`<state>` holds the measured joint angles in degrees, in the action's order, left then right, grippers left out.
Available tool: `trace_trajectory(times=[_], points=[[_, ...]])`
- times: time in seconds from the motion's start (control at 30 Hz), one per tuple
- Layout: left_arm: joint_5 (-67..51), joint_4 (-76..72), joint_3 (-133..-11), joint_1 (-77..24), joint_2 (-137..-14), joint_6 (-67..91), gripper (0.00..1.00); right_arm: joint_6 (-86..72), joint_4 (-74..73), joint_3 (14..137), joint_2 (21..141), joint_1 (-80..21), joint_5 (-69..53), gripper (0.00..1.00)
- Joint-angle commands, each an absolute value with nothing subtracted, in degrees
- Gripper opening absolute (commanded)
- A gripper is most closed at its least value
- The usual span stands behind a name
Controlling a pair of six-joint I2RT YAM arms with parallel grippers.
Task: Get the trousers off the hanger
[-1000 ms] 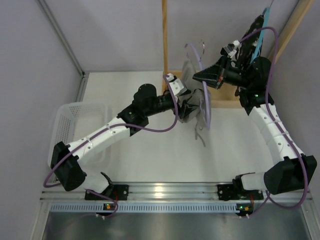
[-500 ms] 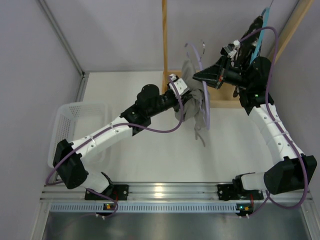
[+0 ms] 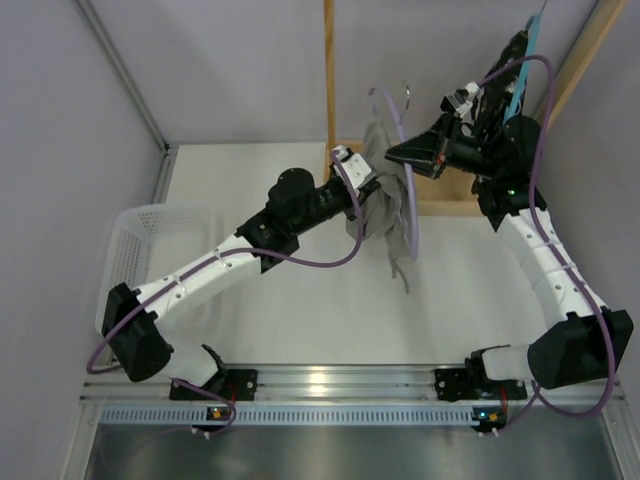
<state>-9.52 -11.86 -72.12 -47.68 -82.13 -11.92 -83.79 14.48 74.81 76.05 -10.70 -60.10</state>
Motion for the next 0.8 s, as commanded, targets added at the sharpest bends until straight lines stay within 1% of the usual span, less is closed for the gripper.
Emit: trace_trajectory(times=[0.0, 0.27, 0.5, 0.67, 0.77], points=[[-8.3, -14.6, -75.3, -47.6, -78.7, -11.2, 0.00, -83.4, 20.9, 75.6, 75.0, -10.6, -59.9, 0.00], [-7.0, -14.5, -77.3, -47.6, -78.3, -9.1, 0.00, -81.0, 19.5, 74.4, 75.1, -10.5, -60.5, 0.00], [-3.4, -13.5, -83.4, -47.5, -78.0, -8.7, 0.00, -81.0, 19.9, 70.7, 76.1, -8.9, -61.0, 0.00], [-1.9, -11.3, -87.4, -47.0, -77.0, -9.4, 0.00, -84.1, 24.6, 67.4, 76.9, -6.3, -62.0, 0.00], [1.5, -10.5, -90.3, -46.8, -77.1, -9.8, 0.00, -84.5, 25.7, 65.4, 77.3, -5.2, -62.7, 0.00]])
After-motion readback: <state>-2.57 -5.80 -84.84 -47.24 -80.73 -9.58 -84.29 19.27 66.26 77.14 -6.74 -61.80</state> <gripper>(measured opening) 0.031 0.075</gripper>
